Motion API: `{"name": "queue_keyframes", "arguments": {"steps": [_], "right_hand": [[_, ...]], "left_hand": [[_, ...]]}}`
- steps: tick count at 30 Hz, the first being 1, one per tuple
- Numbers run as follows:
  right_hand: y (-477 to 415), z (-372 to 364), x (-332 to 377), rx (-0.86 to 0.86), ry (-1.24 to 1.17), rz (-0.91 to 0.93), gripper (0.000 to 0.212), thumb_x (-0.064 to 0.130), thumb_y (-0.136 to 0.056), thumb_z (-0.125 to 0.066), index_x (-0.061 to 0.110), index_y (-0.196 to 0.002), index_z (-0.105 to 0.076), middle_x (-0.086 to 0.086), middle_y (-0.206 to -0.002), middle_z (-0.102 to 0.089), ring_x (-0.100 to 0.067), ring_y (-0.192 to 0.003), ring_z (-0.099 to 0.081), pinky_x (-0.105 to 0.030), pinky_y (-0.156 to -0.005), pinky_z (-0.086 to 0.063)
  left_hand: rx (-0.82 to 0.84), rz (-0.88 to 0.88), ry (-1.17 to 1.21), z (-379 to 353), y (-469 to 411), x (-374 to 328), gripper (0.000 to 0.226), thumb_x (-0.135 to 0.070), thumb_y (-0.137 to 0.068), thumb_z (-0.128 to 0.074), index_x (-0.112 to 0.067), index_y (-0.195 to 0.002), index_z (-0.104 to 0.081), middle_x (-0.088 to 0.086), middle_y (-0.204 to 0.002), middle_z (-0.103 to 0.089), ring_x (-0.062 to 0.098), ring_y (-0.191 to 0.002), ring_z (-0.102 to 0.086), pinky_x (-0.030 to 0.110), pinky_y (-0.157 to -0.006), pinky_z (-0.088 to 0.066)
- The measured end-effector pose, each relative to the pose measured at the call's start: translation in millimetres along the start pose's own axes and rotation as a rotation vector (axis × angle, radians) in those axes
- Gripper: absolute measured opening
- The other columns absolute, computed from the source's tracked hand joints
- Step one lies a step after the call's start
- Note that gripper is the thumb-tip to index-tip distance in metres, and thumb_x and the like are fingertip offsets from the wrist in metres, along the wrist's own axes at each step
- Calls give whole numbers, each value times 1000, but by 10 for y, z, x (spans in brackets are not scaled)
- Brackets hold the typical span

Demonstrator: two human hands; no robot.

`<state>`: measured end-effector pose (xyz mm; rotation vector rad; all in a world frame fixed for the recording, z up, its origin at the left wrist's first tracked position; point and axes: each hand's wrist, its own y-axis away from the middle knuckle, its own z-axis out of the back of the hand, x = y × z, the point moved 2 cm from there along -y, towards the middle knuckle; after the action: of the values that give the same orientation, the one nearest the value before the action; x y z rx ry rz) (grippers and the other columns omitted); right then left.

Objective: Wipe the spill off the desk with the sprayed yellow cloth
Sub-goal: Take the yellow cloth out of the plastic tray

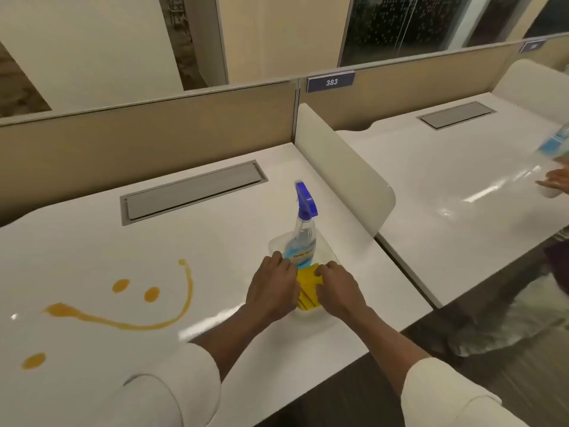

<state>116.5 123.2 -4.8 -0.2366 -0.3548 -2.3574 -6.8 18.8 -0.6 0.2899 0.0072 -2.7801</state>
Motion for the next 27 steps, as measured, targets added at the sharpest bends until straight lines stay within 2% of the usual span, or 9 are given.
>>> {"name": "queue_keyframes", "arguments": {"steps": [4, 7, 9, 11, 13, 15, 19, 23, 27], "right_hand": [[-122, -48, -68, 117, 35, 32, 43, 34, -99, -60, 13, -136, -53, -11, -130, -60, -27, -114, -60, -33, -91, -51], [-243, -119, -83, 155, 58, 79, 48, 35, -99, -61, 12, -139, -51, -12, -136, -59, -28, -119, -59, -36, -98, -52], [-314, -155, -104, 171, 52, 99, 52, 35, -98, -63, 13, -143, -49, -11, -141, -58, -28, -122, -60, -37, -102, -52], [-383, -194, -117, 177, 58, 131, 59, 36, -98, -66, 15, -149, -43, -9, -146, -57, -28, -125, -60, -38, -106, -52], [-436, -225, -127, 181, 63, 160, 65, 40, -97, -66, 19, -152, -39, -6, -150, -54, -27, -127, -59, -39, -108, -52], [-465, -225, -130, 185, 70, 187, 66, 42, -98, -65, 21, -154, -36, -4, -153, -52, -27, -130, -58, -41, -109, -51], [-450, -146, -175, 162, 83, 254, 62, 38, -99, -64, 22, -152, -38, -4, -151, -53, -27, -128, -58, -41, -107, -52], [-391, 35, -230, 82, 47, 316, 53, 24, -98, -65, 21, -146, -44, -5, -138, -61, -27, -119, -60, -36, -97, -54], [-297, 282, -252, 6, -218, 337, 50, 35, -95, -70, 29, -141, -49, 4, -135, -62, -18, -114, -64, -32, -94, -58]], "left_hand": [[117, 46, 21, -84, -129, -119, 58, -39, -99, -75, -15, -147, -54, 7, -147, -61, 26, -136, -53, 37, -119, -43], [174, 130, 22, -162, -237, -191, 59, -39, -103, -70, -11, -151, -48, 9, -152, -59, 26, -143, -51, 38, -122, -40], [140, 195, 44, -214, -295, -227, 50, -39, -109, -58, -13, -150, -47, 8, -152, -58, 25, -139, -54, 38, -121, -43], [60, 294, 151, -279, -352, -215, 38, -40, -115, -41, -17, -144, -50, 5, -145, -62, 21, -125, -59, 35, -115, -48], [11, 391, 223, -307, -388, -222, 36, -41, -115, -35, -20, -141, -51, 2, -138, -64, 19, -118, -60, 35, -113, -50], [-21, 464, 275, -306, -404, -216, 34, -42, -114, -41, -23, -140, -51, 0, -138, -63, 17, -114, -57, 33, -111, -50], [14, 520, 415, -198, -428, -280, 39, -47, -105, -62, -23, -135, -63, 0, -136, -68, 22, -122, -66, 38, -112, -56], [8, 532, 761, 67, -383, -259, 26, -34, -91, -83, -22, -112, -73, -1, -110, -78, 20, -101, -74, 36, -97, -63], [-64, 447, 924, 466, -207, -174, 21, -28, -90, -85, -24, -107, -75, -7, -100, -76, 13, -93, -73, 26, -82, -63]]}}
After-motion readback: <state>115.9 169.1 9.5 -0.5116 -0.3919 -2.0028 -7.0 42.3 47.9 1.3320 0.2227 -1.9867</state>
